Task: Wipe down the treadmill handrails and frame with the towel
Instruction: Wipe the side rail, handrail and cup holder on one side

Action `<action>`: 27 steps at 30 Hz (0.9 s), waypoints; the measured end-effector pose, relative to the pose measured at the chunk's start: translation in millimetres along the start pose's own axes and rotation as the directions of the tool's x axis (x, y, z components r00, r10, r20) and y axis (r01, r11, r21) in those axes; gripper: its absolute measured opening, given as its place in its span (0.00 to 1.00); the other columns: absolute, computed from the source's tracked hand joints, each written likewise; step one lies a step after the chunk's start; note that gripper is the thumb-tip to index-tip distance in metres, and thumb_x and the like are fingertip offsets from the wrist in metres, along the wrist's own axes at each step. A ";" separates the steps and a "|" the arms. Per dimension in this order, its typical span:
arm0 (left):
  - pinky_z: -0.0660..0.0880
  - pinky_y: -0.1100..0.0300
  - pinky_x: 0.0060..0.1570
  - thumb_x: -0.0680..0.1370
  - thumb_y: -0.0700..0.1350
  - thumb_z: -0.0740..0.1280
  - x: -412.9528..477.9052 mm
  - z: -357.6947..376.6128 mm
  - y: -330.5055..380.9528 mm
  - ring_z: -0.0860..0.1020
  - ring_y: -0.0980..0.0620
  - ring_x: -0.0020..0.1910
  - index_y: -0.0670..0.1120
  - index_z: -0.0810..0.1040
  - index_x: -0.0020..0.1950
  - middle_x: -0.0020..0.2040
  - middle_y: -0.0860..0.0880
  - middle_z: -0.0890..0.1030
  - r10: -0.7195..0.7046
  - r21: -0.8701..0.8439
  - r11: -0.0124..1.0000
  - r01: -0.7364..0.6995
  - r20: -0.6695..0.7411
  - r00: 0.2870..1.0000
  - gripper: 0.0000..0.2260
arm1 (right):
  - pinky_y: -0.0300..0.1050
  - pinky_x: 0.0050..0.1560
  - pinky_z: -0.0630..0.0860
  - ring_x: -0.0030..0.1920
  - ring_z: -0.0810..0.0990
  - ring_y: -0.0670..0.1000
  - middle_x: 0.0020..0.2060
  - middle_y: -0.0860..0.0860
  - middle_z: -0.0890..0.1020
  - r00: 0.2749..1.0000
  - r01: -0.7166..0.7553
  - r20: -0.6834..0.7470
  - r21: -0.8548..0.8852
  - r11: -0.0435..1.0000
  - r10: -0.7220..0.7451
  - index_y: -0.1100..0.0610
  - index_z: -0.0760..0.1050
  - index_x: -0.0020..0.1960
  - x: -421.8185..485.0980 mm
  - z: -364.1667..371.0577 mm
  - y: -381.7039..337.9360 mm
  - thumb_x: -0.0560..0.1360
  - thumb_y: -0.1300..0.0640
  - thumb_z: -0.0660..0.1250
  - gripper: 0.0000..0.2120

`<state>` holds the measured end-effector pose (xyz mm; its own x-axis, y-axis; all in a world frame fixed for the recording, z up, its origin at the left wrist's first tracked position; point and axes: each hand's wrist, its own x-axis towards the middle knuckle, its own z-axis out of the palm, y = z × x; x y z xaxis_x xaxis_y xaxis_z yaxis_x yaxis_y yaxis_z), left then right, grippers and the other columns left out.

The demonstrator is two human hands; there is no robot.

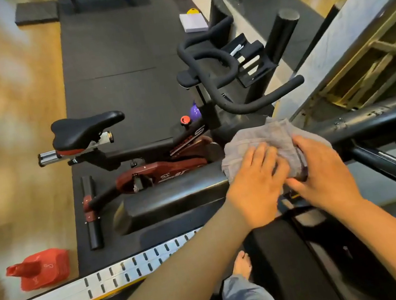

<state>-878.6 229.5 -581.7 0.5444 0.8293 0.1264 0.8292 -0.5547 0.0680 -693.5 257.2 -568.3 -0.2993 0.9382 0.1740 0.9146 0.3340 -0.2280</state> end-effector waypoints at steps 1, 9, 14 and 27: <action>0.55 0.44 0.74 0.72 0.50 0.63 -4.5 -0.1 -3.3 0.62 0.36 0.74 0.41 0.67 0.72 0.73 0.37 0.67 -0.002 0.001 1.000 0.002 -0.033 0.999 0.29 | 0.56 0.63 0.70 0.62 0.74 0.58 0.61 0.55 0.76 1.000 0.020 0.019 -0.056 0.998 -0.019 0.57 0.66 0.70 3.0 1.2 -3.4 0.65 0.45 0.74 0.38; 0.71 0.53 0.61 0.69 0.39 0.72 -116.8 2.0 -42.6 0.74 0.45 0.61 0.46 0.78 0.60 0.61 0.45 0.77 -0.226 -0.219 0.959 0.179 -0.214 0.950 0.20 | 0.56 0.55 0.67 0.60 0.74 0.59 0.58 0.56 0.75 0.952 0.282 -0.072 -0.163 0.945 -0.297 0.54 0.67 0.59 -0.4 54.9 -104.5 0.55 0.45 0.79 0.38; 0.77 0.48 0.53 0.62 0.45 0.80 -149.3 -3.7 -69.5 0.76 0.45 0.53 0.45 0.73 0.59 0.55 0.43 0.78 -0.460 -0.149 0.884 0.443 -0.113 0.880 0.29 | 0.58 0.60 0.70 0.64 0.73 0.58 0.62 0.55 0.77 0.932 0.355 -0.029 -0.124 0.927 -0.361 0.52 0.68 0.61 -1.4 89.0 -152.8 0.67 0.38 0.71 0.29; 0.62 0.46 0.72 0.68 0.45 0.74 7.2 5.6 4.4 0.68 0.39 0.72 0.37 0.63 0.76 0.73 0.37 0.68 -0.112 -0.061 0.992 0.113 0.031 0.993 0.39 | 0.56 0.74 0.55 0.68 0.73 0.56 0.65 0.55 0.76 0.973 0.232 0.047 -0.161 0.959 -0.227 0.55 0.65 0.68 8.9 0.6 25.2 0.63 0.43 0.78 0.39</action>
<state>-870.3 233.4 -586.1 0.4522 0.8877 0.0873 0.8763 -0.4604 0.1422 -673.3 274.0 -573.1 -0.5119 0.8408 0.1760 0.8516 0.5236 -0.0241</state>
